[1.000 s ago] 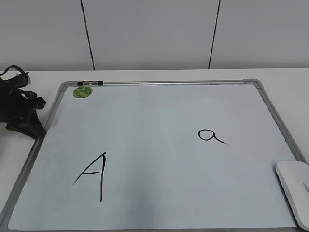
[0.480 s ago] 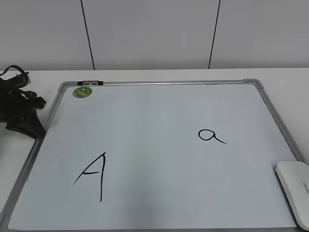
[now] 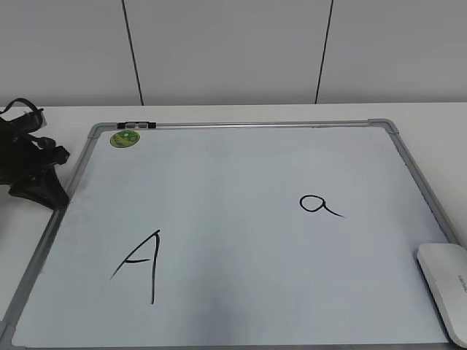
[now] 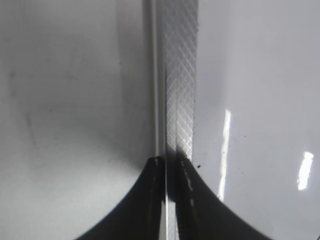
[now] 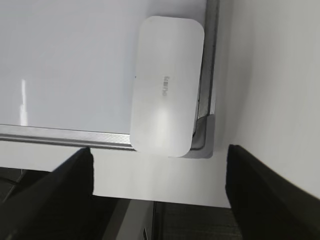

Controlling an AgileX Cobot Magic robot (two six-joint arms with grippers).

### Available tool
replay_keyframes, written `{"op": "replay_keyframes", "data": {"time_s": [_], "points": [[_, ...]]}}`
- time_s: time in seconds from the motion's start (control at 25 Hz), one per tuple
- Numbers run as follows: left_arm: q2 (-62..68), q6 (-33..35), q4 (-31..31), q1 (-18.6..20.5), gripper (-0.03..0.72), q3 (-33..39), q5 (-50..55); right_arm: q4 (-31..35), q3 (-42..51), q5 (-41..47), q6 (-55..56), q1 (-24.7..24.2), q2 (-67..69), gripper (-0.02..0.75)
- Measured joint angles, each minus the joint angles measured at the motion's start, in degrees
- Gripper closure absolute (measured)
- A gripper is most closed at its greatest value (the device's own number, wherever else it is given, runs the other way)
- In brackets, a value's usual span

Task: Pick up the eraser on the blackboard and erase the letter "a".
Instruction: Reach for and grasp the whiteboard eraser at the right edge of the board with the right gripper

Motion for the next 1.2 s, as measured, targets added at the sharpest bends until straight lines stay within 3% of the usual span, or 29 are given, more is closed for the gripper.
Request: {"op": "replay_keyframes", "data": {"time_s": [0.52, 1.2], "points": [[0.0, 0.0, 0.0, 0.0, 0.657, 0.0, 0.1, 0.6, -0.1, -8.2, 0.1, 0.2, 17.1, 0.127], [0.0, 0.0, 0.0, 0.0, 0.657, 0.0, 0.1, 1.8, -0.3, -13.8, 0.2, 0.2, 28.1, 0.128]]}}
